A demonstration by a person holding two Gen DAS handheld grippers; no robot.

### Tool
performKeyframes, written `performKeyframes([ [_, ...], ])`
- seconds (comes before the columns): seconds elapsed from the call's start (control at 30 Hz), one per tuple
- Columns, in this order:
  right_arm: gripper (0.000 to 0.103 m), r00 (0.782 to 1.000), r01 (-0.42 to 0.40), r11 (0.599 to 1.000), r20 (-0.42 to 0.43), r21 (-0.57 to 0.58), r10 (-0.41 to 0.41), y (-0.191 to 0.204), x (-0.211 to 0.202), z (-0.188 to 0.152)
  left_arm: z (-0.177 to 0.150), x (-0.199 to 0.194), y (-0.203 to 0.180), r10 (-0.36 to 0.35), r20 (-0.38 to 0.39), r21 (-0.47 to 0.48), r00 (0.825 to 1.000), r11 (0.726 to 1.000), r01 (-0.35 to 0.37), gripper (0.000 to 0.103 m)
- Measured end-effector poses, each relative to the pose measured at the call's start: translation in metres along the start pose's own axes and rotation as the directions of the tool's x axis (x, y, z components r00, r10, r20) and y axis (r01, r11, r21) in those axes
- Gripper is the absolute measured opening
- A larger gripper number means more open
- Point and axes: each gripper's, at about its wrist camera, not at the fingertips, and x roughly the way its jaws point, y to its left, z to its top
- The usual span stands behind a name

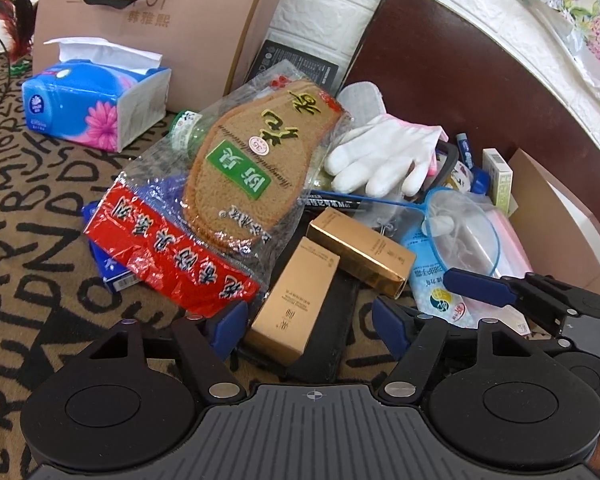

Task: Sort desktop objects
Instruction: 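Lower the right tool onto the upright gold box and close on it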

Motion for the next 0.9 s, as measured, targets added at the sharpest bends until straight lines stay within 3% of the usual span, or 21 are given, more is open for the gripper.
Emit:
performKeyframes([
  [0.17,0.071,1.0,0.016,0.999,0.001,-0.041,-0.016,0.001,0.007,0.004,0.003,0.005,0.0,0.007,0.0,0.02,1.0,1.0,-0.007,0.077],
  [0.3,0.067,1.0,0.005,0.999,-0.009,-0.047,-0.005,0.001,0.015,0.005,0.005,0.008,0.0,0.025,-0.001,0.031,1.0,0.999,-0.025,0.065],
  [0.53,0.063,1.0,0.003,1.0,-0.028,-0.02,-0.003,-0.001,0.03,0.004,0.003,0.01,0.002,0.037,0.016,0.042,0.999,0.998,-0.038,0.063],
  [0.6,0.058,0.999,0.001,1.0,-0.035,-0.019,-0.001,0.0,0.033,0.004,0.002,0.008,0.002,0.053,0.021,0.041,0.998,0.998,-0.054,0.055],
  [0.63,0.055,0.999,-0.005,1.0,-0.038,-0.013,0.004,0.0,0.034,0.003,0.002,0.008,0.002,0.059,0.02,0.035,0.998,0.998,-0.06,0.041],
  [0.67,0.048,0.999,-0.011,1.0,-0.038,-0.007,0.011,0.0,0.033,0.003,0.002,0.008,0.002,0.053,0.011,0.03,0.999,0.998,-0.053,0.035],
  [0.7,0.04,0.999,-0.017,1.0,-0.033,-0.001,0.017,-0.001,0.033,0.002,0.002,0.008,0.002,0.049,0.005,0.021,0.999,0.999,-0.049,0.034],
  [0.9,0.039,0.999,-0.032,0.999,-0.036,0.034,0.033,-0.004,0.031,0.003,-0.005,0.002,-0.003,0.05,-0.001,0.036,0.999,0.998,-0.05,0.032],
])
